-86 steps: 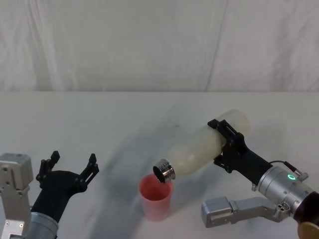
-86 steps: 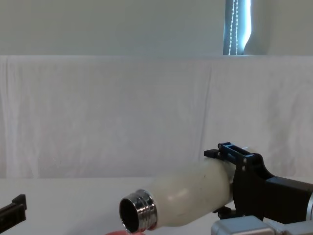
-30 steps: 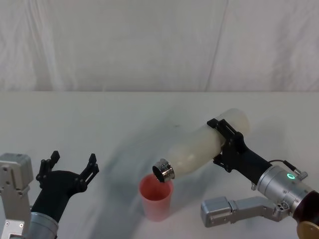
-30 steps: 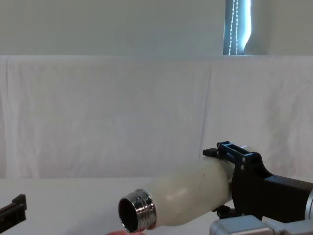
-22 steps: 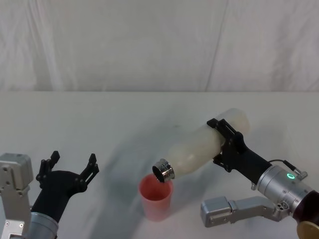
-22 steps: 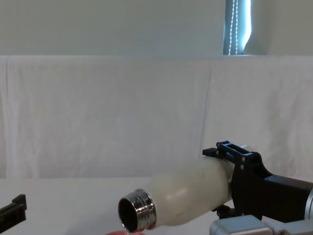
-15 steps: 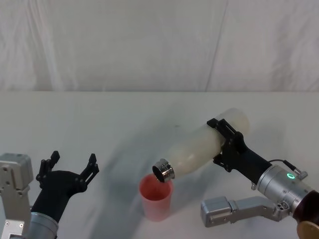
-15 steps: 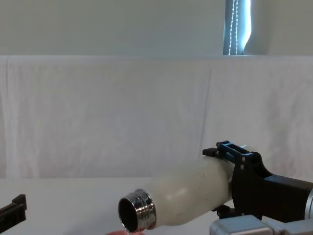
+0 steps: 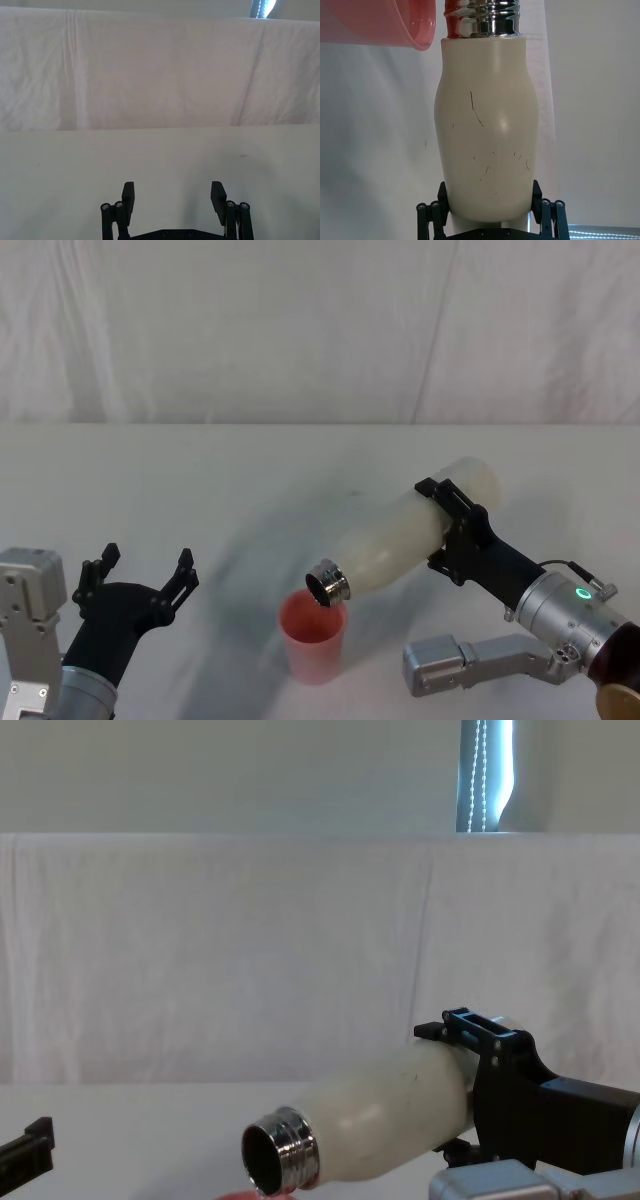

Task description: Grasp the thermos with one hand and pour water into the cup lid.

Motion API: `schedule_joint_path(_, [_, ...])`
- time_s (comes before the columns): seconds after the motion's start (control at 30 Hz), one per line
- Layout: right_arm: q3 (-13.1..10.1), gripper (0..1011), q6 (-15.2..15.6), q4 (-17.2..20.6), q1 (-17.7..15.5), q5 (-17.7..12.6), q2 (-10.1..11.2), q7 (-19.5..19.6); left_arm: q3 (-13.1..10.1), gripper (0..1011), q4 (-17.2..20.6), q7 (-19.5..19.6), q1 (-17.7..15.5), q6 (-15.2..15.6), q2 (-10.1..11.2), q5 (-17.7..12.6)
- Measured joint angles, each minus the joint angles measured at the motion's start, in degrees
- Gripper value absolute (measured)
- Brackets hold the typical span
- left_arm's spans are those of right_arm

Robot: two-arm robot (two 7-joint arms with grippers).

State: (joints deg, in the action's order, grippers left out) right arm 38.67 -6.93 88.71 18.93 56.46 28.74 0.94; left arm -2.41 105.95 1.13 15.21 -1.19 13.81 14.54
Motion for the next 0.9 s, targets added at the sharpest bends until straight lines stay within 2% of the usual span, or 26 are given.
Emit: schedule_joint_path(0.9, [-0.2,962,-0.1,0.1,-0.3,-0.5,-0.1,-0.2,0.0,1001,0.0,0.0,0.0,0.0,0.0,0.0])
